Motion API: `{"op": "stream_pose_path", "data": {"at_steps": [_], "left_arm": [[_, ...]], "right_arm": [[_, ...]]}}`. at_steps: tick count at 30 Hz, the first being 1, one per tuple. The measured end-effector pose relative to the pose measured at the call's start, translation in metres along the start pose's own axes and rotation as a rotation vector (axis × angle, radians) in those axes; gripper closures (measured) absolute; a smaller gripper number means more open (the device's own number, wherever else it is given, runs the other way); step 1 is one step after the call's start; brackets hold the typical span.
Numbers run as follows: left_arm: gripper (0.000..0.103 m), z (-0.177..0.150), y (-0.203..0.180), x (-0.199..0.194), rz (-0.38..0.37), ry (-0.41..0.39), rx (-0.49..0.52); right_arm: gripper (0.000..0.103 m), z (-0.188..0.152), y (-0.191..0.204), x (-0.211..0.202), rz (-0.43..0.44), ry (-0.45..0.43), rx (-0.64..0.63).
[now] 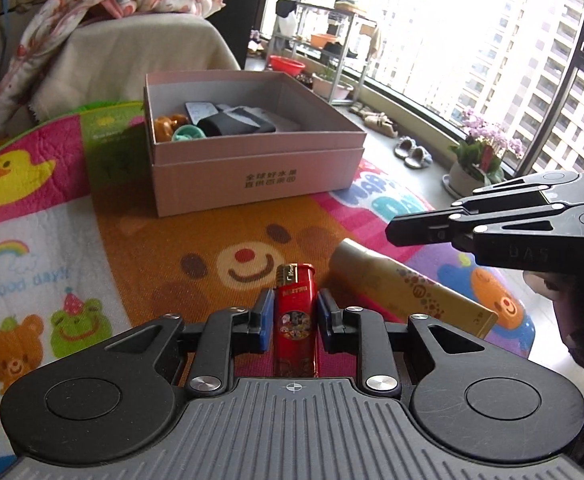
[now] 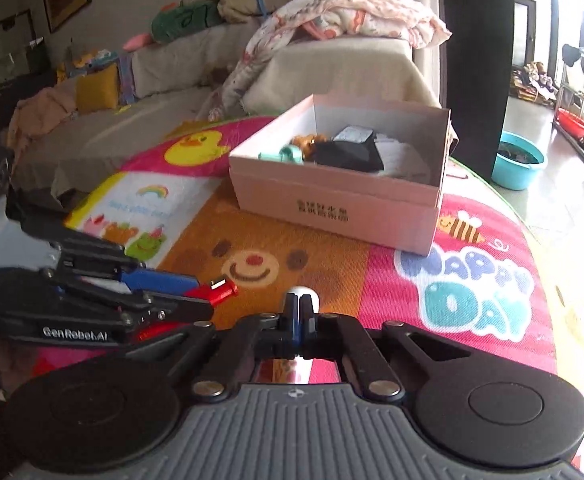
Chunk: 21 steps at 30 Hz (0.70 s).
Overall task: Organize rigid objects
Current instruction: 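Lift the lotion tube with the right gripper while the left lifts the lighter, then lower the lighter and lotion tube into the pink box and open both grippers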
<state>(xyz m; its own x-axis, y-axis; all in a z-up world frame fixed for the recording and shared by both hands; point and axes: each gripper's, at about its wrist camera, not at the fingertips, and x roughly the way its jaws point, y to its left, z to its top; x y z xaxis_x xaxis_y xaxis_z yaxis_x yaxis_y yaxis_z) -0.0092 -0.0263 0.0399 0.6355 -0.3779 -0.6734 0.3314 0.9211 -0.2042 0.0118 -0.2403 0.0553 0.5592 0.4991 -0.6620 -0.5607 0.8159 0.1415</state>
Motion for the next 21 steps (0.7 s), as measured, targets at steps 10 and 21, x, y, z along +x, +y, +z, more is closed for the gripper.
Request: {"op": "stream_pose_path", "data": {"at_steps": [10,21], "left_arm": [[0.076,-0.001,0.002,0.006,-0.004,0.01,-0.02],[0.077,-0.001,0.002,0.007,0.001,0.022,-0.018]], "right_arm": [[0.062,-0.01,0.0,0.019,-0.088,0.001,-0.065],[0.074,-0.01,0.003,0.044,-0.047,0.033,-0.043]]}}
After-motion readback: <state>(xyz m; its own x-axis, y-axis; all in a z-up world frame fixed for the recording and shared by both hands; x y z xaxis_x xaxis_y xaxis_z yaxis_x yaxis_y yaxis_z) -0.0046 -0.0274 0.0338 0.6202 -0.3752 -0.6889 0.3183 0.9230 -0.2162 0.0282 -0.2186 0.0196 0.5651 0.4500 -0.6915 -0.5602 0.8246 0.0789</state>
